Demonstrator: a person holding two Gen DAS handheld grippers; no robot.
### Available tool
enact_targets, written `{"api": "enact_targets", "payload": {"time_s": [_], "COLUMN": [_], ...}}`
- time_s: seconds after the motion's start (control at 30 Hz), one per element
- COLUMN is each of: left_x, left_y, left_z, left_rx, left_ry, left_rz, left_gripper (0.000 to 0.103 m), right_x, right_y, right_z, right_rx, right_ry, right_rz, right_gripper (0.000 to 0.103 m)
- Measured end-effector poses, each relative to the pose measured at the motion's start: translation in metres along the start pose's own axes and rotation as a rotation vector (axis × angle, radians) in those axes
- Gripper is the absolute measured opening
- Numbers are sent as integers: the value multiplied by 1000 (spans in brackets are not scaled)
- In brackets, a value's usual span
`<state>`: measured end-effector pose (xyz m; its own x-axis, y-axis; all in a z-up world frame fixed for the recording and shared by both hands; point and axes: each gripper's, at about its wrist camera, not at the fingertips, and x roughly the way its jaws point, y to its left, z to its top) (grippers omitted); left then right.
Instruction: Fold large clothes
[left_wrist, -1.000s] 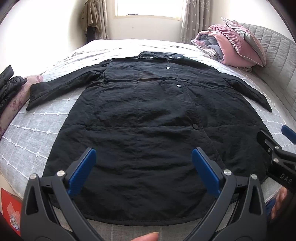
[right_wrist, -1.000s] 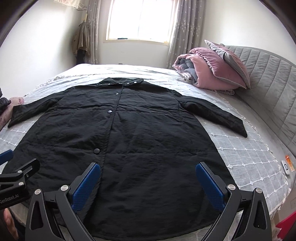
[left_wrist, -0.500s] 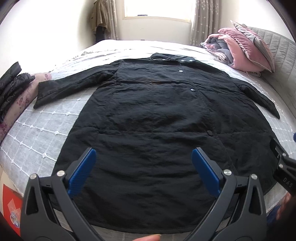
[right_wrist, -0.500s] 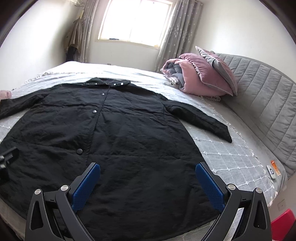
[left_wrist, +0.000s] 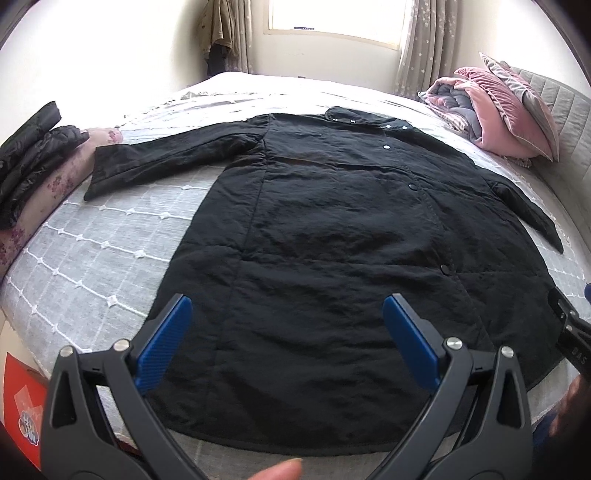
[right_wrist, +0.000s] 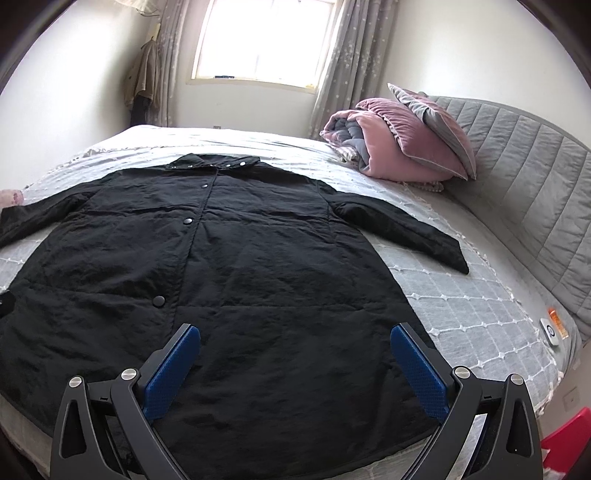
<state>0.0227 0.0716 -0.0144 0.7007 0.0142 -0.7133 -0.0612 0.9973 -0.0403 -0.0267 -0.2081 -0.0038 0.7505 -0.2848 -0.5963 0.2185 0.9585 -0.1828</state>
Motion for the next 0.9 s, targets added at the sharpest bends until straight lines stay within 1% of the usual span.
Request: {"api": "enact_targets", "payload": {"time_s": [0.17, 0.33, 0.57, 0.7, 0.83, 0.9], "left_x": [-7, -14, -8, -4, -1, 0], "left_y": [7, 20, 41, 50, 58, 61], "left_z": [-6, -12, -20, -22, -23, -24], "left_rx": [0, 6, -11, -26, -53, -61], "left_ry": [7, -9, 7, 33, 53, 61], "left_rz": [17, 53, 86, 64, 37, 29], "left_gripper": [103, 103, 103, 103, 103, 103], "right_x": [4, 8, 11, 11, 13, 17], "right_y": [-4, -15, -39, -60, -89, -103], "right_z": [-4, -7, -12, -17, -23, -27], "right_rx": [22, 41, 77, 132, 208, 244], "right_ry": [-5, 18, 63, 84, 99, 122], "right_rz": [16, 61, 64, 72, 48, 40], "right_gripper": [103, 103, 103, 103, 103, 103]}}
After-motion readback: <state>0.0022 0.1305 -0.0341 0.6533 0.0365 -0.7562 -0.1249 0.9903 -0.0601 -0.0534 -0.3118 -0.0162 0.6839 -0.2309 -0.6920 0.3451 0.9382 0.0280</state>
